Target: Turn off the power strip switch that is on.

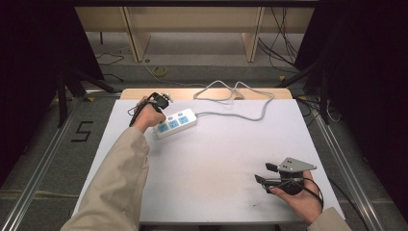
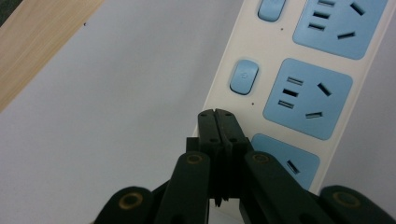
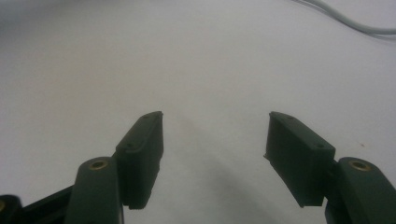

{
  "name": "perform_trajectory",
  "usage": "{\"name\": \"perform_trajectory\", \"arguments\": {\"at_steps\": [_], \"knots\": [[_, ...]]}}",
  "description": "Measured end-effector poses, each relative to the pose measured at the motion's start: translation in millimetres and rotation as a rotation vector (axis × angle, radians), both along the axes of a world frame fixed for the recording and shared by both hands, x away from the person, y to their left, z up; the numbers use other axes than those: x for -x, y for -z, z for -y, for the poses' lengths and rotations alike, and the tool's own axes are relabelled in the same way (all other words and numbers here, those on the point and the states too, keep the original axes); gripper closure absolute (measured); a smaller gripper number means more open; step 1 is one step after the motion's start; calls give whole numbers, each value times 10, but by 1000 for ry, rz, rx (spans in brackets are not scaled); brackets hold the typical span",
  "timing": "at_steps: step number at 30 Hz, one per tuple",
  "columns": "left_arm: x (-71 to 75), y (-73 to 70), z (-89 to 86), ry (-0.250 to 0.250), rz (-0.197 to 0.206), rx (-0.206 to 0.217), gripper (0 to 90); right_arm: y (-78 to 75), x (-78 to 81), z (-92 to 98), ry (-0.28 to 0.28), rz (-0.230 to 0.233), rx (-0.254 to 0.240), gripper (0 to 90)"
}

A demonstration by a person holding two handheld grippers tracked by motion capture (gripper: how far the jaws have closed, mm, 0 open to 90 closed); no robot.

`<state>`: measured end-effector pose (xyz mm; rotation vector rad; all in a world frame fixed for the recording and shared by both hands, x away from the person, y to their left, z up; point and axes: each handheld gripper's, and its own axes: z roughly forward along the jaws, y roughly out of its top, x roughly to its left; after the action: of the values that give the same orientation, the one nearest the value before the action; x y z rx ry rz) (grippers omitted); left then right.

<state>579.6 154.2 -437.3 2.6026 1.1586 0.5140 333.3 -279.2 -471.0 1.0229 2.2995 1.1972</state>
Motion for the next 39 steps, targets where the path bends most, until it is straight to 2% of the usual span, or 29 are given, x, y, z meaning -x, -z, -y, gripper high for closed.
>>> {"name": "perform_trajectory", "arguments": {"at_steps": [3,10,14,15,16,17,20,22,24,27,30,34,39], "knots": [[3,4,-8,-11,-2,11,898,1,0,0,-1,0,1,376],[1,3,-8,-10,-9,-6,897,2,-3,-7,-3,3,6,376],[1,7,-16,-19,-8,9,898,-1,-4,-9,-3,3,7,376],[2,7,-10,-15,-14,-9,898,-1,-5,-9,-3,3,7,376],[2,7,-10,-15,-14,-9,898,0,-5,-10,-4,3,8,376],[8,14,-1,1,-19,-49,898,0,-6,-10,-5,3,8,376],[9,17,-20,-16,-10,-28,898,-1,-11,-11,-6,3,8,376],[12,12,-14,3,-11,-49,898,0,-15,-14,-6,0,9,376],[10,9,-17,-1,-11,-43,898,2,-21,-20,-7,-1,8,376],[4,4,-19,-18,-1,2,898,1,-25,-30,-13,2,12,376],[2,3,-3,-13,-2,-9,898,5,-32,-32,-15,1,13,376],[6,8,-6,-28,-7,9,898,4,-29,-31,-14,1,13,376],[4,6,-17,-29,-14,9,898,3,-28,-32,-15,2,14,376]]}}
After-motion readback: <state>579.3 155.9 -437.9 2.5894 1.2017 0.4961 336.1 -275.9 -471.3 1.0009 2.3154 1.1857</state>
